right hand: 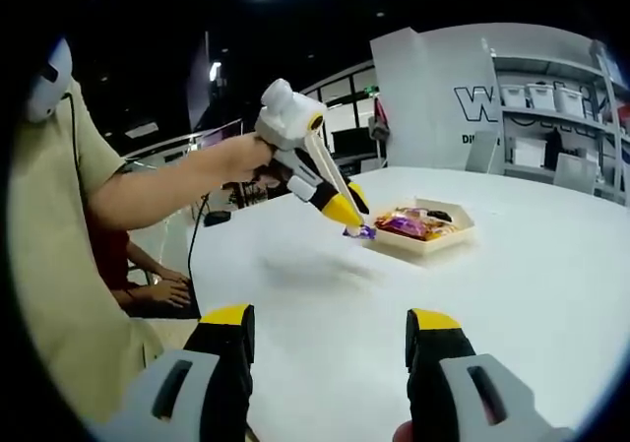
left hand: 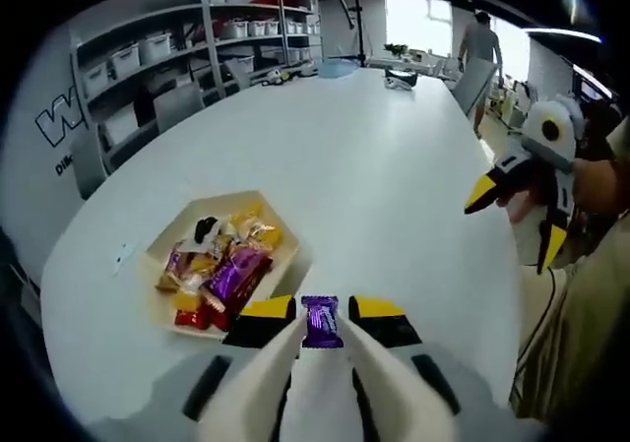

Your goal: Place the target food into the container with the food tongs after gripping and lifting it, then release it inside without dropping or visibly crushing the food.

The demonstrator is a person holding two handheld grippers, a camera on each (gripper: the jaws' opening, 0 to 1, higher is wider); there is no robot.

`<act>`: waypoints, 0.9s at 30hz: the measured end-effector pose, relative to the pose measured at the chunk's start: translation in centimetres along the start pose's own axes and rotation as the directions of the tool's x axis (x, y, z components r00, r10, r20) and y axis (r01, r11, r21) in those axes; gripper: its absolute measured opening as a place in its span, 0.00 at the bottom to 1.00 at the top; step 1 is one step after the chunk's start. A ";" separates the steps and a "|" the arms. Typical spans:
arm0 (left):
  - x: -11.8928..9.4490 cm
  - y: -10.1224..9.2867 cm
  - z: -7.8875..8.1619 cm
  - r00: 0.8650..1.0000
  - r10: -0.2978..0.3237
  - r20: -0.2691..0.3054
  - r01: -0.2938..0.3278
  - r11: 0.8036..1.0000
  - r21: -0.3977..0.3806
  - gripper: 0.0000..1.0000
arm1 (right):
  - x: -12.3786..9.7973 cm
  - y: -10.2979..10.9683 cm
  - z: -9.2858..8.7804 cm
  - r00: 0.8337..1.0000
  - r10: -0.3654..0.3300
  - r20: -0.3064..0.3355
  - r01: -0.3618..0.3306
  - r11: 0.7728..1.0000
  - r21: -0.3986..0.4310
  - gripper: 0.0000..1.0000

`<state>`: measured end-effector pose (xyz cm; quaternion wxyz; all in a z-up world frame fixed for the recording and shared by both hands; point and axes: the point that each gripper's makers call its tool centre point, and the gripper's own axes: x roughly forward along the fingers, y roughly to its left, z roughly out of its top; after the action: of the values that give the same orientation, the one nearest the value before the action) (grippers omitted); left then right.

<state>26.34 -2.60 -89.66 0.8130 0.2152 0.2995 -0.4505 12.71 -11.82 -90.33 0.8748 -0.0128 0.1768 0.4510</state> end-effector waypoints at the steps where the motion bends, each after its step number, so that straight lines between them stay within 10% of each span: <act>1: -0.1 0.3 0.4 1.000 0.007 0.007 -0.007 1.000 0.001 0.20 | 0.0 0.0 0.0 1.000 -0.001 0.000 0.001 1.000 -0.001 0.60; 27: 0.8 5.8 8.0 0.995 0.082 0.057 -0.084 0.996 0.037 0.20 | -0.2 -0.2 0.0 1.000 -0.007 -0.001 0.007 1.000 0.000 0.60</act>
<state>34.02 -5.09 -83.94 0.8347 0.2309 0.2586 -0.4280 12.72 -12.14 -90.31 0.8762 -0.0137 0.1773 0.4479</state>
